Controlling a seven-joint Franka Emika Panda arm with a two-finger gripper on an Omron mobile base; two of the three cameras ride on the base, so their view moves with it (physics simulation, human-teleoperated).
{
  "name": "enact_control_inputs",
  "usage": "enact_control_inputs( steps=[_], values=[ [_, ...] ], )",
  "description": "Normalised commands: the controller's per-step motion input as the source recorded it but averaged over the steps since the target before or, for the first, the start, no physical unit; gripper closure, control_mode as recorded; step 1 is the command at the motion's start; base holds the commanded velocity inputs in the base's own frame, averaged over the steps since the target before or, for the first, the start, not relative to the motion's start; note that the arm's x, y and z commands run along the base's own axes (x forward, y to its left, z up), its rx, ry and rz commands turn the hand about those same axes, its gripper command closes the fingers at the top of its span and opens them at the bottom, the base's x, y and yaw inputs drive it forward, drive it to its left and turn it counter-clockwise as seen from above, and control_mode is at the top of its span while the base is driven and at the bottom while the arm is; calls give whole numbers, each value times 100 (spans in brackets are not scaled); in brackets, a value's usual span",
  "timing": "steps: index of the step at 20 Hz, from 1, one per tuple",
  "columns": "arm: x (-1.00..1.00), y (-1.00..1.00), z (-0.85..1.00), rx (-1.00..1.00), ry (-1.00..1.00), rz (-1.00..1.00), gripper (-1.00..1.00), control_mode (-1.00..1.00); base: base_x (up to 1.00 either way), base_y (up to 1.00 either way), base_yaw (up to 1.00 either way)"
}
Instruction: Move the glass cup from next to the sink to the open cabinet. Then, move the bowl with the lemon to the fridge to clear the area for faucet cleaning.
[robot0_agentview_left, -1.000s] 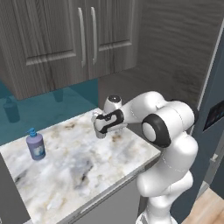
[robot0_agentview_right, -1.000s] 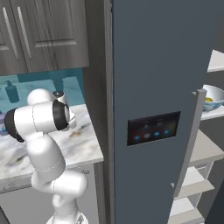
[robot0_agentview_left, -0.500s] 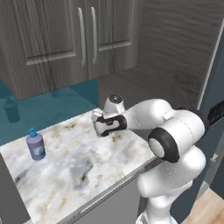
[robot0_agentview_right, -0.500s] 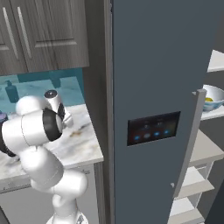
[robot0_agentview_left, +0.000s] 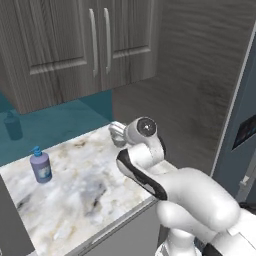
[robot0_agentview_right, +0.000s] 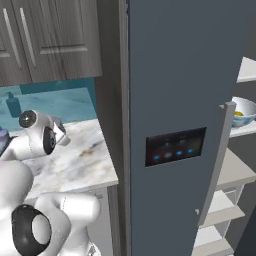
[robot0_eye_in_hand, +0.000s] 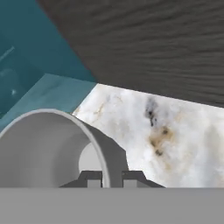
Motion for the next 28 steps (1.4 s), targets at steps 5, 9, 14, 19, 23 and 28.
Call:
enact_control_inputs(
  steps=[5,9,14,19,23,28],
  values=[
    [-100,-4,100,7,-39,-10,100,-100,0,0,0],
    [-25,-4,25,4,-8,-1,100,100,-75,-4,1],
    [0,0,0,0,0,0,100,100,-99,0,41],
    [0,0,0,0,0,0,100,100,-70,0,64],
    [0,0,0,0,0,0,100,100,-32,0,76],
    [0,0,0,0,0,0,100,100,-25,8,85]
  ],
)
